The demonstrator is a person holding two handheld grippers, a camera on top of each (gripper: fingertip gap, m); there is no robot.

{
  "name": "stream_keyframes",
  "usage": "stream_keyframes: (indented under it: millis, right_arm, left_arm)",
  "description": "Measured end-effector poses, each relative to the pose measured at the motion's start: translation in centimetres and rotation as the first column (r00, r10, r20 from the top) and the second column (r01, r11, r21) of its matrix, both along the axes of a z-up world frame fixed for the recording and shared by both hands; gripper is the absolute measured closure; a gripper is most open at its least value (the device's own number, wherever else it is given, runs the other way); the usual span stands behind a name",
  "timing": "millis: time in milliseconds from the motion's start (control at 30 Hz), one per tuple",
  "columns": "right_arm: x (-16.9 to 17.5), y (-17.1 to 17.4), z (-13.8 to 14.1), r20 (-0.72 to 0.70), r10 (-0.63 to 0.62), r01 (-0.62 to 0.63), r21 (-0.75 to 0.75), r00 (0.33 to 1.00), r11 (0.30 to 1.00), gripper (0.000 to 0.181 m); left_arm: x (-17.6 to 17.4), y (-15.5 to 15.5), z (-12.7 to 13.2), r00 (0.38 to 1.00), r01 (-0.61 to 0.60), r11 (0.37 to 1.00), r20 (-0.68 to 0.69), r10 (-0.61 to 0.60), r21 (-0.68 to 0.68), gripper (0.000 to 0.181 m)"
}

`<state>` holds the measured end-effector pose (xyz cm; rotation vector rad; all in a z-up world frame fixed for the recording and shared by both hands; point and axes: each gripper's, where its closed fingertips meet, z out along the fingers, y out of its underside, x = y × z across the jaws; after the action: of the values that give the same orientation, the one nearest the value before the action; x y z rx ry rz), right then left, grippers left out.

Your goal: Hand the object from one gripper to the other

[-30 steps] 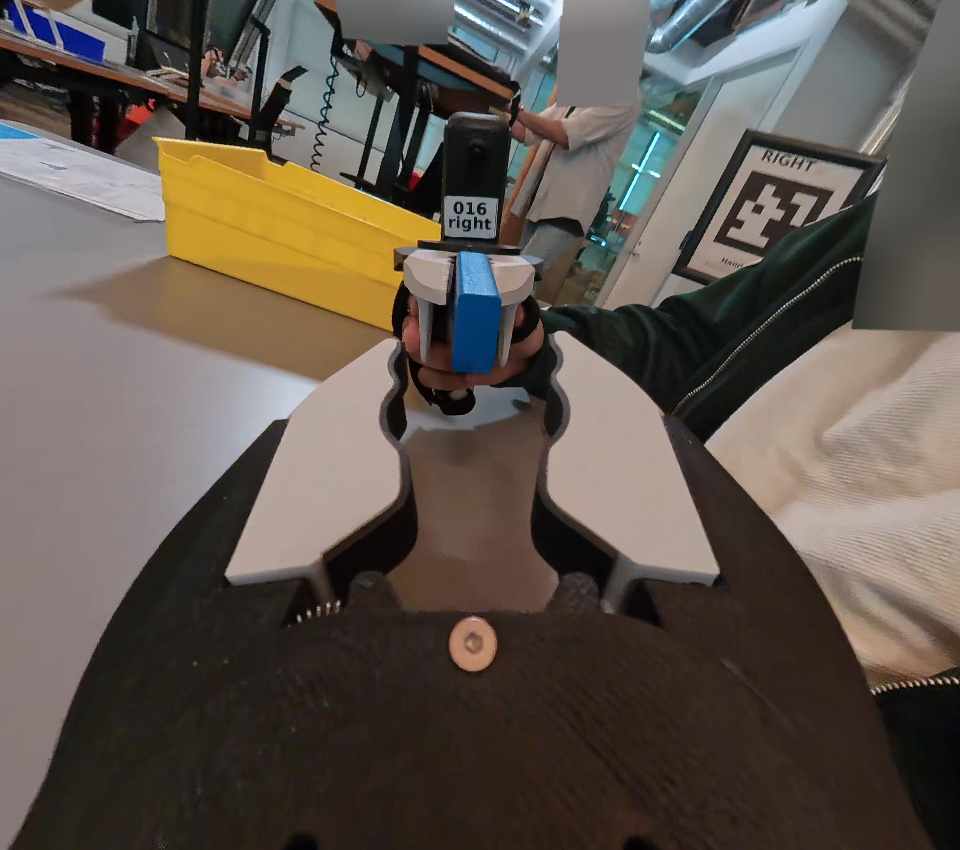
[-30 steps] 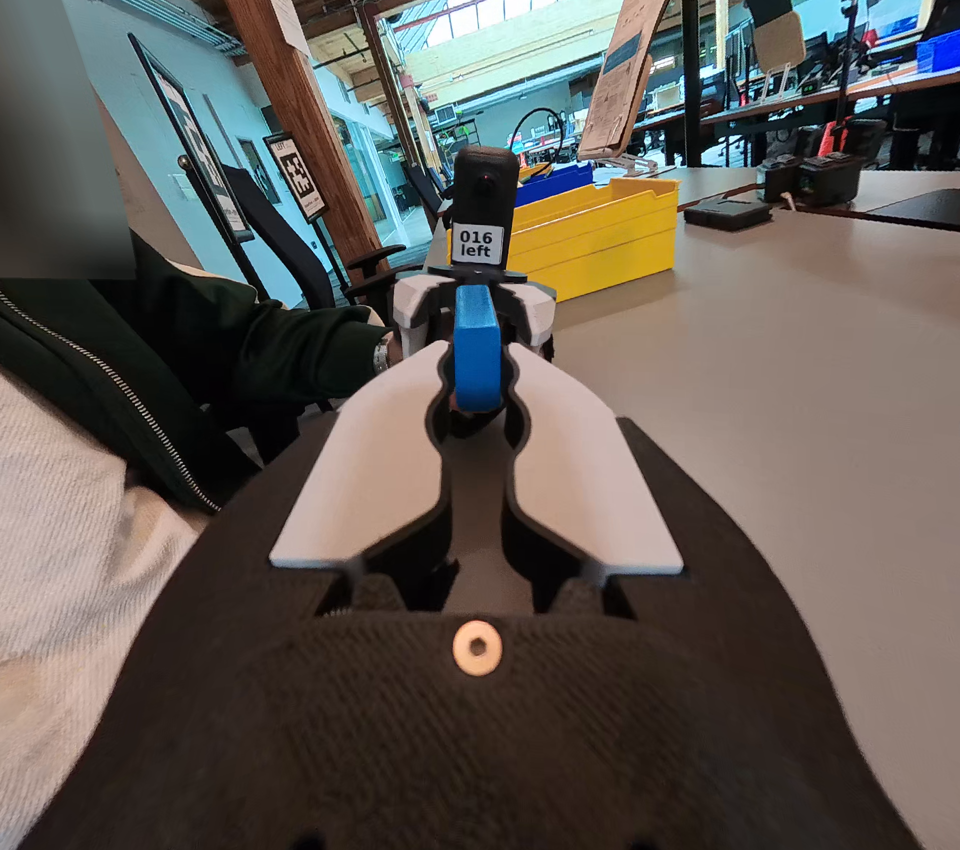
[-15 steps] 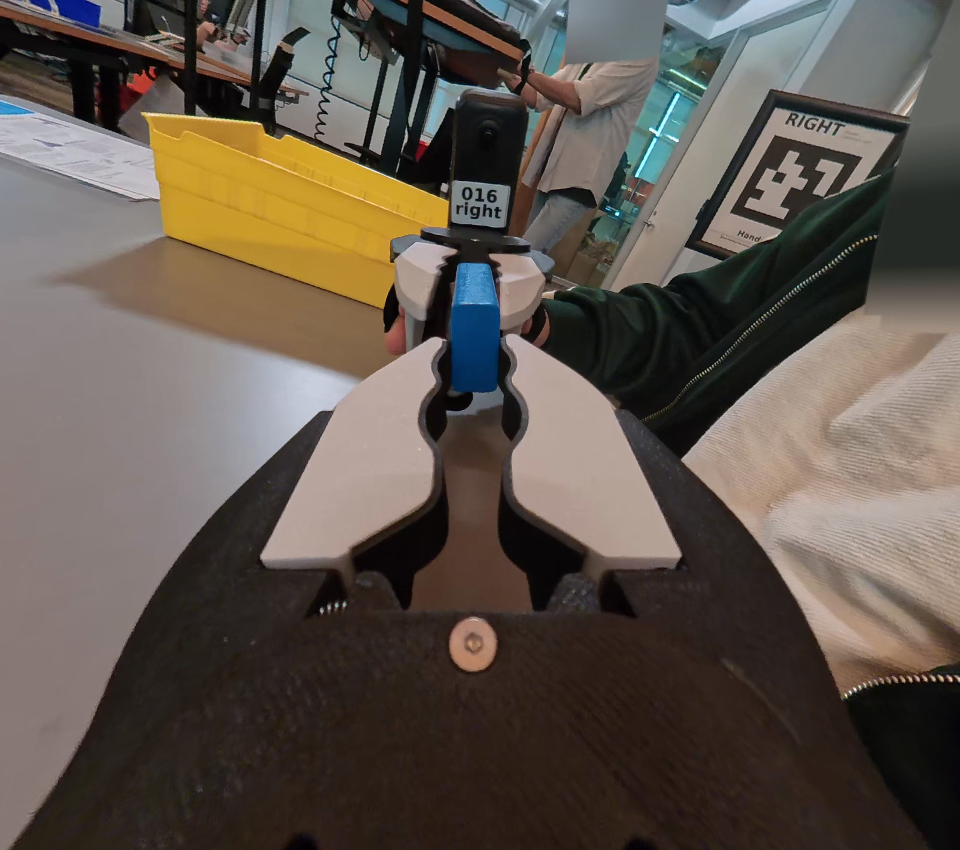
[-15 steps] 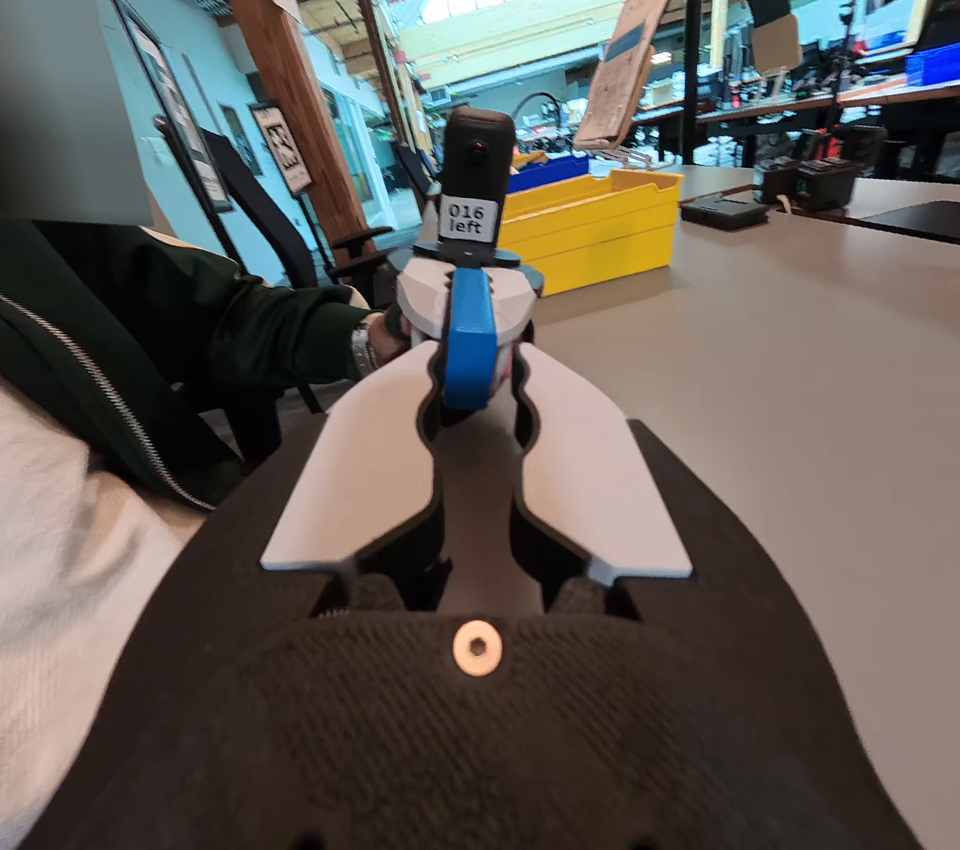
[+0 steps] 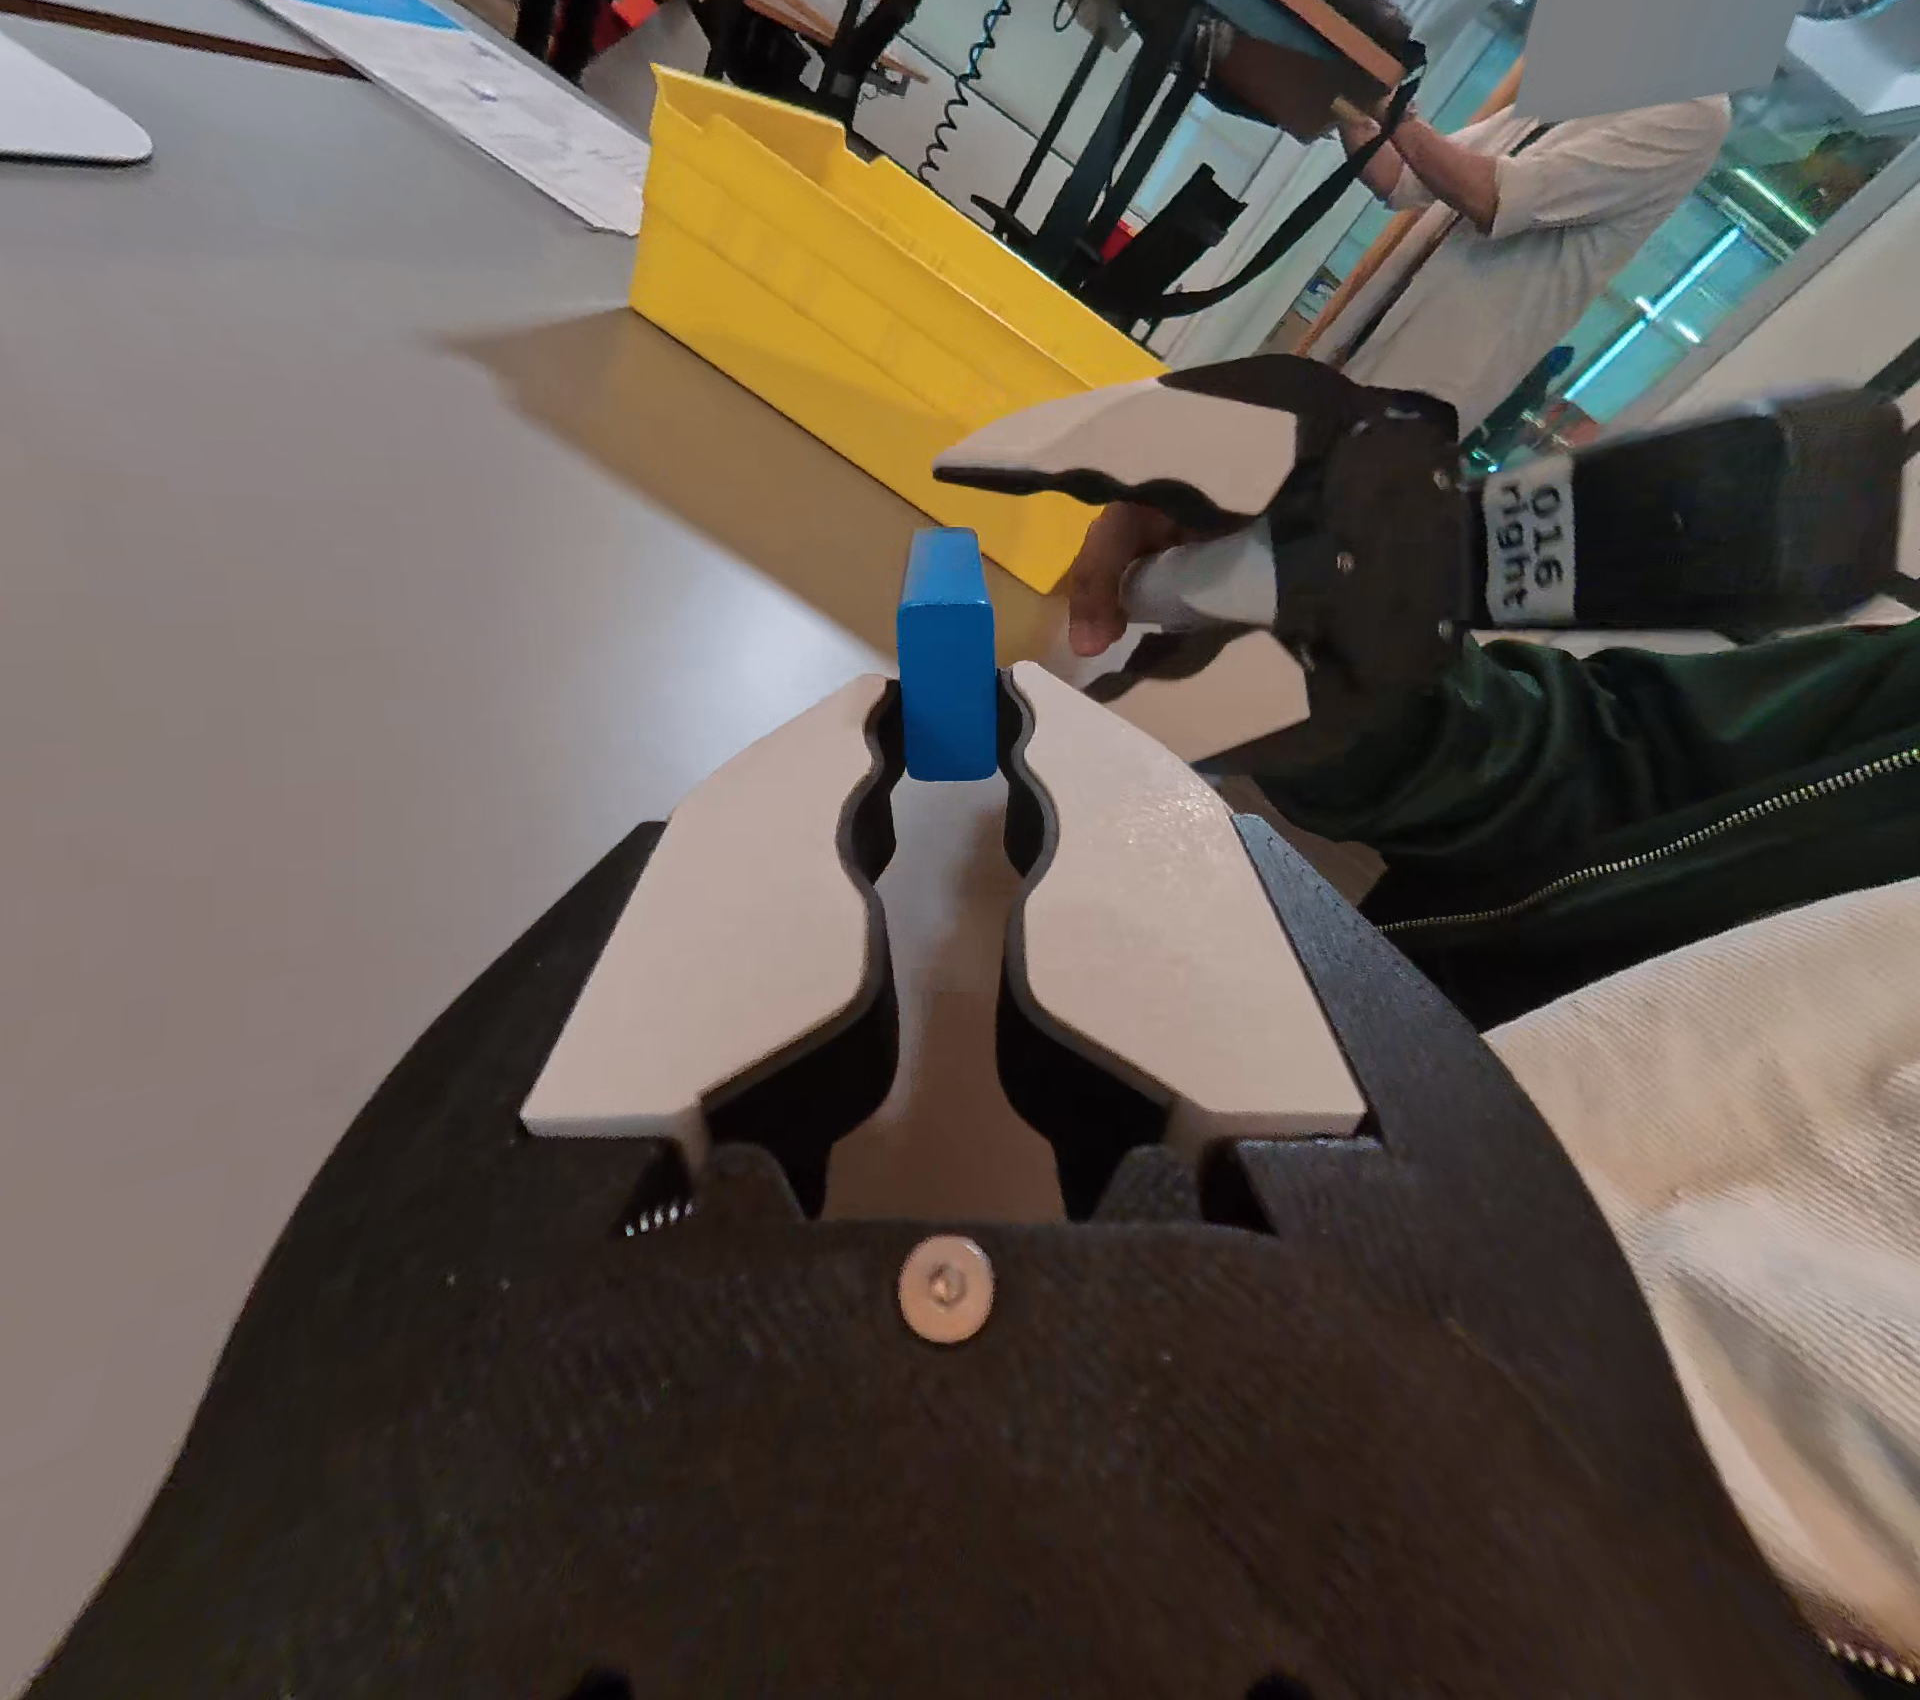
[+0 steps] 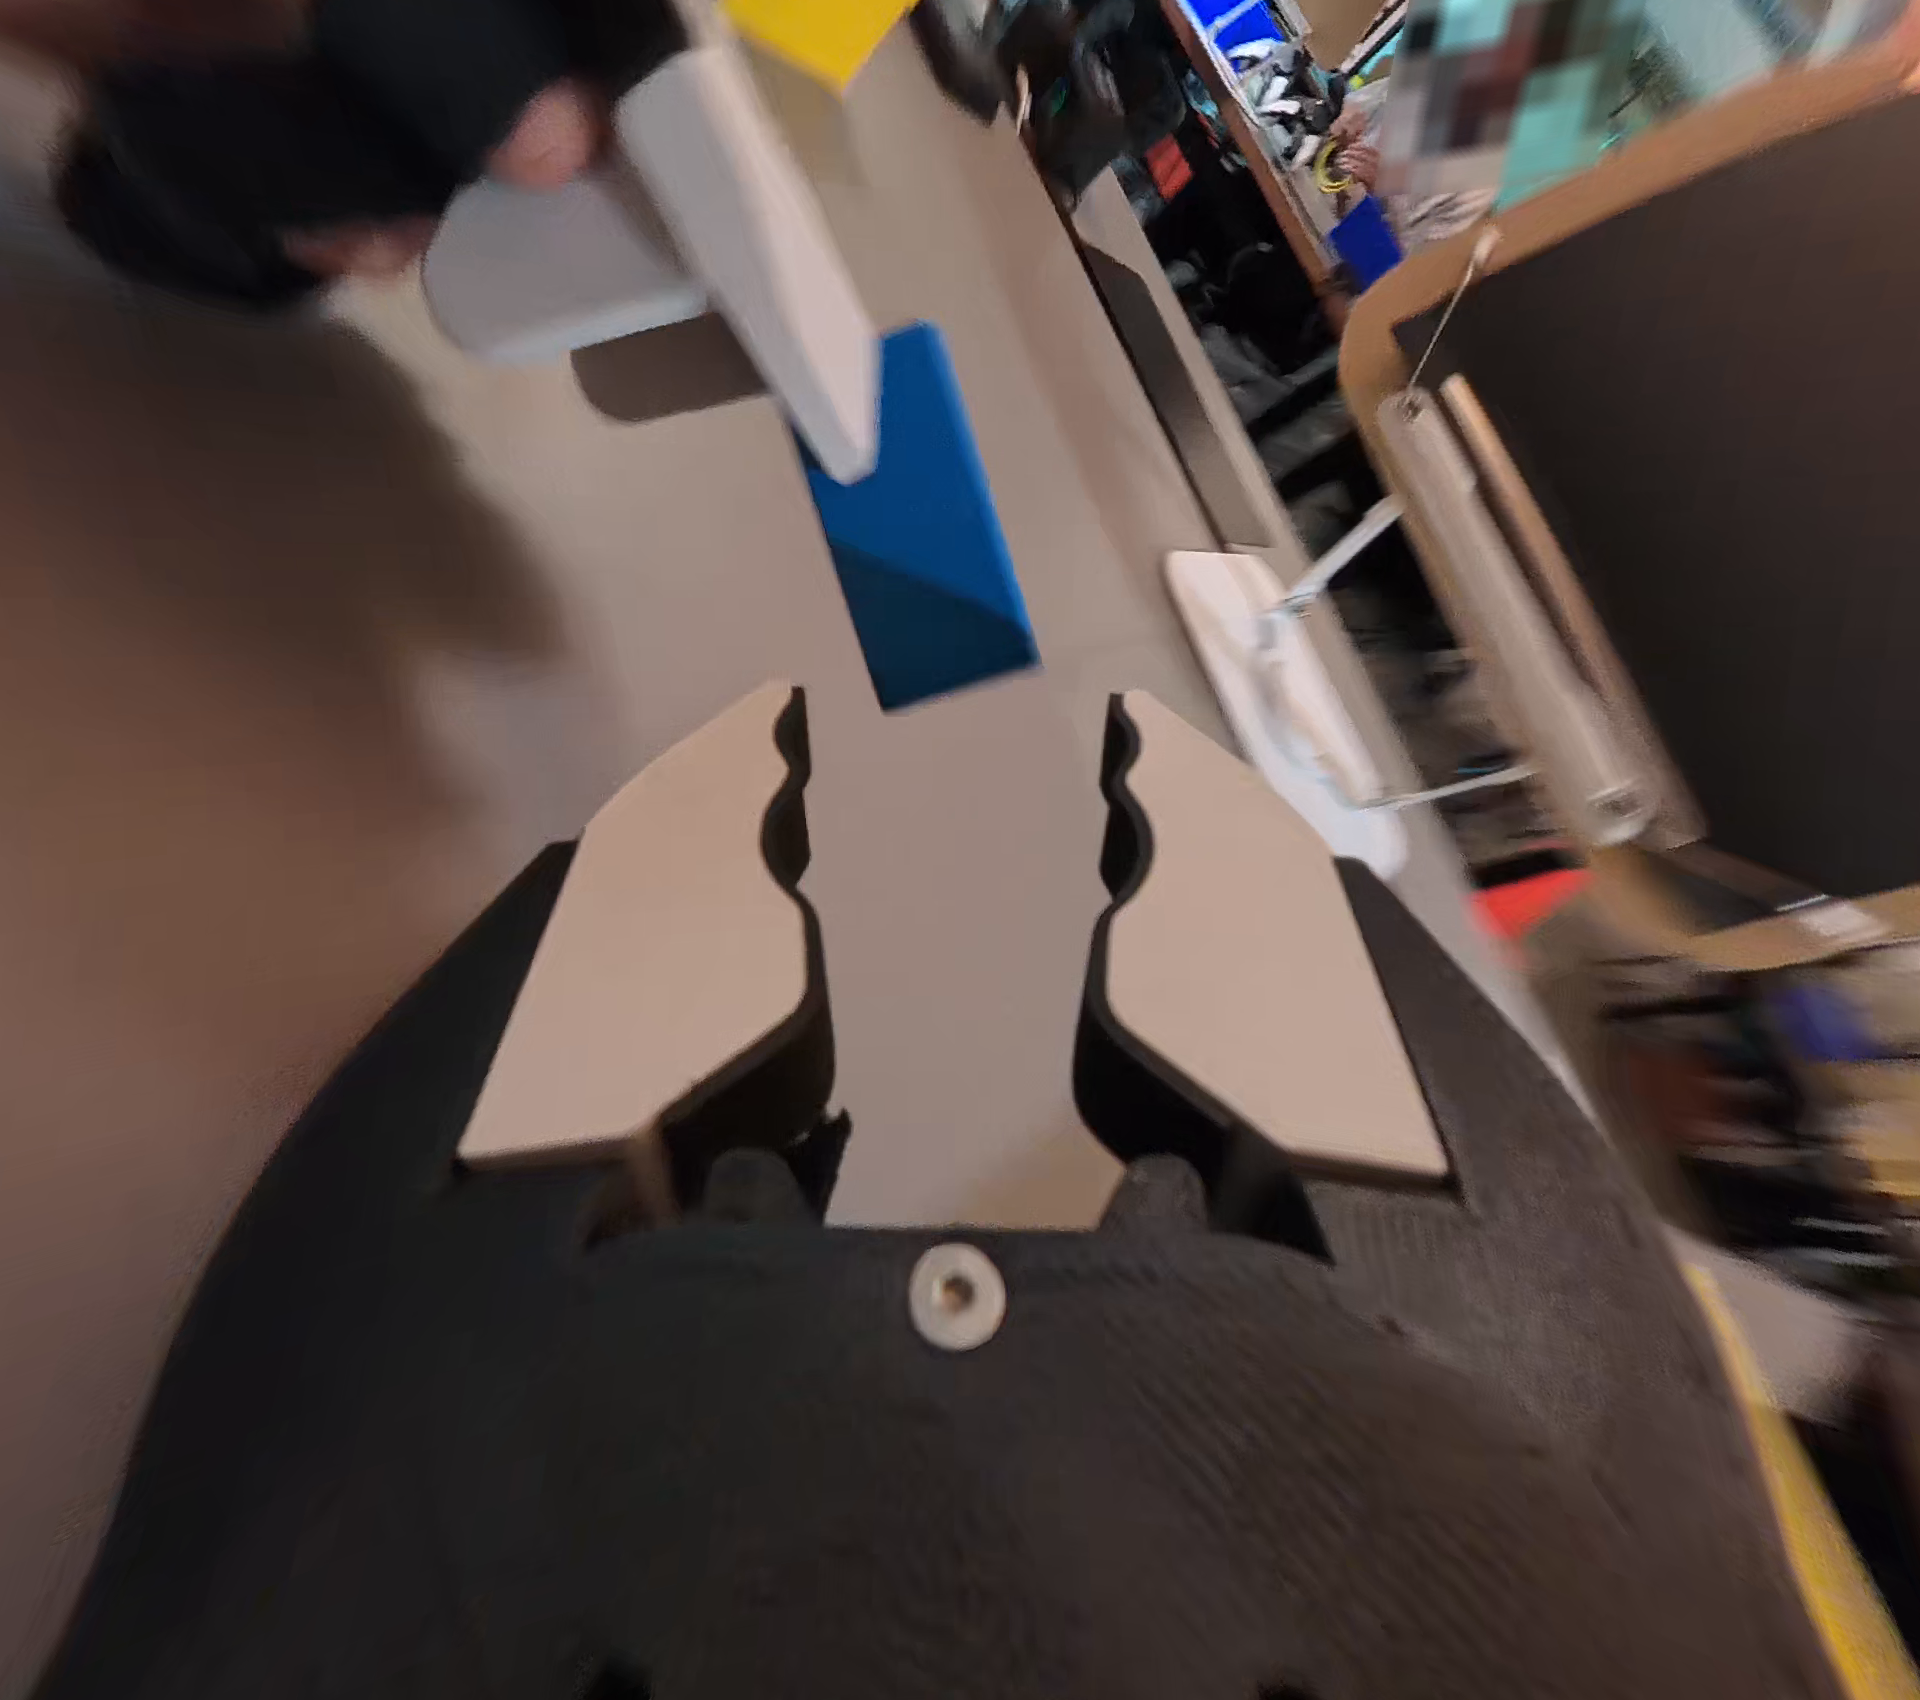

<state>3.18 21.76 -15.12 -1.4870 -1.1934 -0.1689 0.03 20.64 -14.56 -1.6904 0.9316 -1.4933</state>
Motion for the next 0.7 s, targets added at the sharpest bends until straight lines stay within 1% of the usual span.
stream_keyframes:
  millis: [67,100,167,233,467,533,600,700]
  right_arm:
    - [-0.5,-0.2,-0.1,0.129,-0.019,0.007,0.088,0.991,0.996,0.127]
    - [-0.7,-0.3,-0.1,0.171,-0.024,0.003,0.122,0.985,0.993,0.129]
    - [-1.0,-0.7,-0.2,0.221,-0.022,-0.011,0.144,0.975,0.990,0.136]
    - [-0.9,-0.6,-0.2,0.248,-0.036,-0.006,0.169,0.968,0.986,0.148]
    - [-0.9,-0.7,-0.5,0.260,-0.029,-0.014,0.160,0.965,0.987,0.149]
    - [-0.9,-0.8,-0.3,0.255,-0.028,-0.015,0.163,0.967,0.986,0.149]
    - [-0.9,-0.8,-0.3,0.240,-0.024,-0.014,0.155,0.971,0.988,0.149]
    - [-0.6,-0.6,-0.3,0.182,-0.019,-0.003,0.117,0.983,0.993,0.149]
  left_arm:
    - [0.3,-0.4,-0.2,1.000,0.010,1.000,-0.017,-0.010,-0.002,0.163]
    - [0.5,-0.7,-0.2,1.000,0.015,1.000,-0.019,-0.015,0.002,0.163]
    - [0.7,-0.9,-0.2,0.999,0.019,1.000,-0.026,-0.019,0.010,0.163]
    - [0.8,-1.2,-0.2,0.999,0.033,0.999,-0.031,-0.032,0.019,0.163]
    - [0.8,-1.3,-0.4,0.998,0.041,0.998,-0.041,-0.039,0.043,0.163]
    - [0.9,-1.3,-0.2,0.999,0.046,0.997,-0.021,-0.045,0.057,0.163]
    - [0.9,-1.3,0.2,0.999,0.037,0.994,0.005,-0.037,0.100,0.163]
    - [1.3,-1.5,0.7,0.999,0.023,0.980,0.024,-0.029,0.197,0.142]
